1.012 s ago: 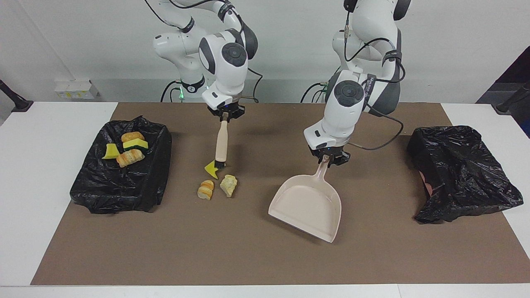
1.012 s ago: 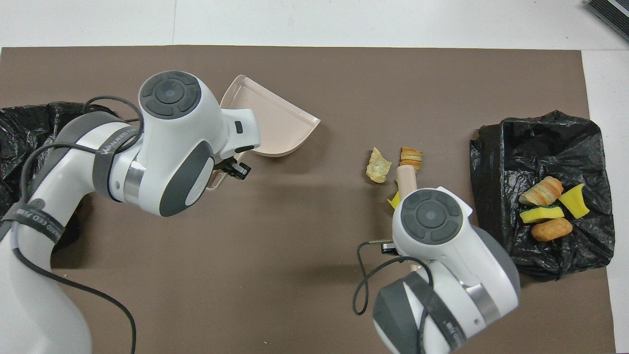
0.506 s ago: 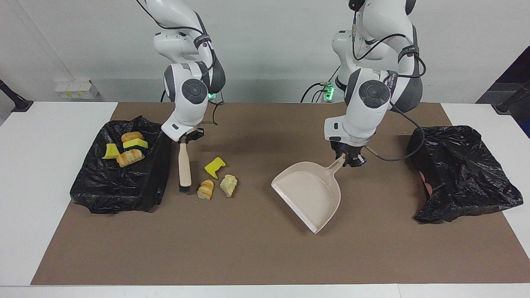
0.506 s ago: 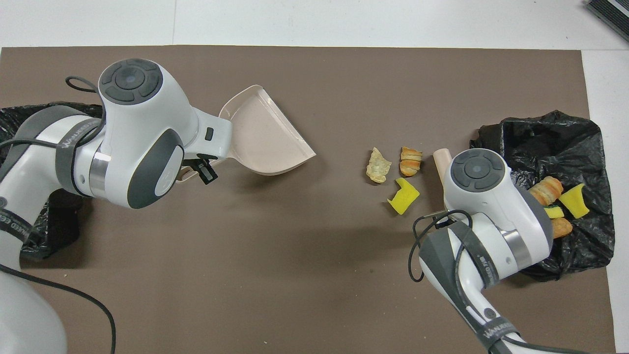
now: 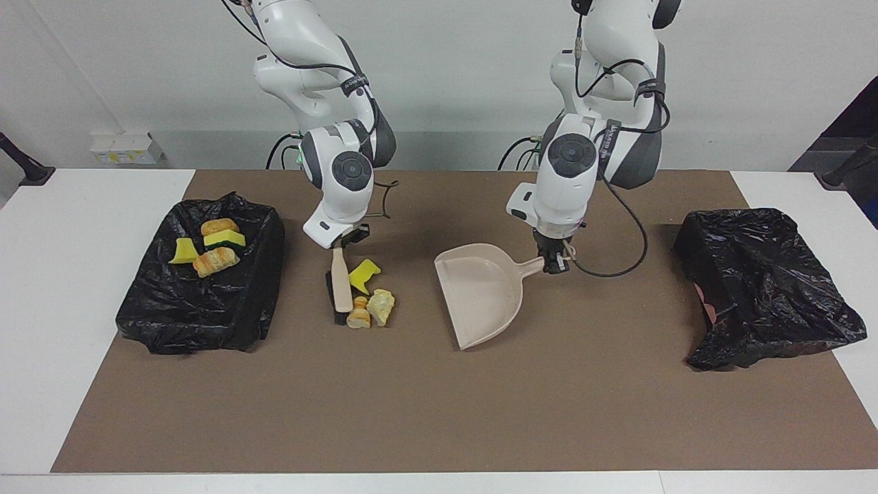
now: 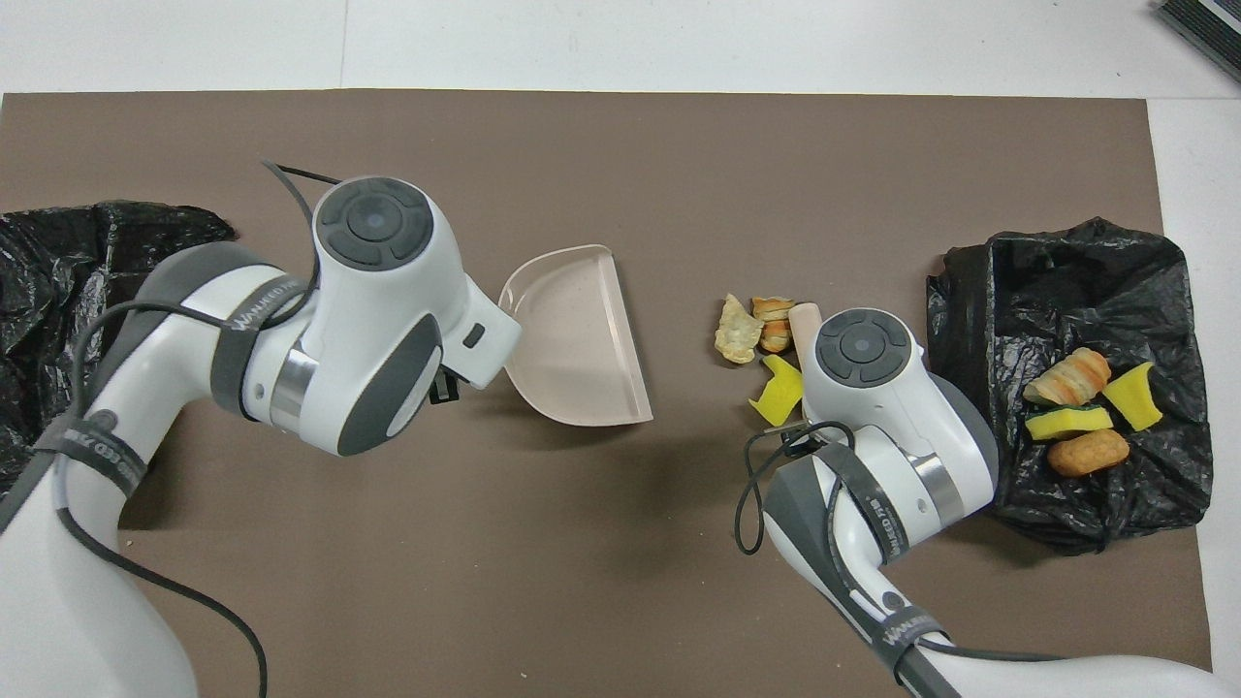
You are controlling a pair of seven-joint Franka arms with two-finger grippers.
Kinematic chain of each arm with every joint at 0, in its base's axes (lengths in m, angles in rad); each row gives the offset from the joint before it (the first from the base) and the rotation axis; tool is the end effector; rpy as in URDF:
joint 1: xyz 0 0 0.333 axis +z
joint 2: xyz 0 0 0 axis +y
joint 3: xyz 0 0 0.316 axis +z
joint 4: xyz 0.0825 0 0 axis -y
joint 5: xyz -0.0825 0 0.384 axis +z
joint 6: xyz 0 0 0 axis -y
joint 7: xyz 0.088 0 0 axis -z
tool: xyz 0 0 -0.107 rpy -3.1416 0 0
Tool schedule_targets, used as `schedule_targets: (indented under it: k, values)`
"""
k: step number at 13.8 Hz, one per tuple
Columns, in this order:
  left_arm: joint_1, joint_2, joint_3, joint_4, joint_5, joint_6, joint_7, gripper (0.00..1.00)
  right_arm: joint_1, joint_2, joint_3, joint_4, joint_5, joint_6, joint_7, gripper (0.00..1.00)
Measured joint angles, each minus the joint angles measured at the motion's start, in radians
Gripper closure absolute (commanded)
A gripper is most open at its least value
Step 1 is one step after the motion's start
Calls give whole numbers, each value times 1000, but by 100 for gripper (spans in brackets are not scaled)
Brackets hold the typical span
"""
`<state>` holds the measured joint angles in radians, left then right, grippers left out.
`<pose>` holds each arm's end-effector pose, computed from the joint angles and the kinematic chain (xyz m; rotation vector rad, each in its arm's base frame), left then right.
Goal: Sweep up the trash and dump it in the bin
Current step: 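Sweep the bread and sponge pieces into the left-held dustpan with the right gripper's brush, then carry the dustpan to the black bag nearest the left arm and tip it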
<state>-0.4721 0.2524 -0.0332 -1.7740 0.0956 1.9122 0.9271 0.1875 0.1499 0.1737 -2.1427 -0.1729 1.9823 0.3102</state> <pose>0.5423 -0.2908 0.4075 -2.2867 2.0650 0.1976 0.4935 0.1743 0.3142 2.8968 0.2132 -0.3652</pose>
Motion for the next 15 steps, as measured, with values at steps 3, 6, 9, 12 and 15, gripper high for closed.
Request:
schedule_targets:
  k: [3,6,9,12,15]
  values:
    - [-89,-36,-2,-115,58,90,-43,100,64,5,1,6,157,39,1,100]
    - [-103,-57,-1,-165,65,138,-85,100,117,35,1,55,310,46,1,100]
    - [-103,-73,1,-211,65,201,-111,100,159,70,2,143,424,29,3,100]
    - [-100,-74,3,-229,65,230,-118,100,144,60,-4,244,449,-118,3,100]
    - [-77,-74,9,-228,63,233,-122,100,103,-10,-17,301,443,-249,4,100]
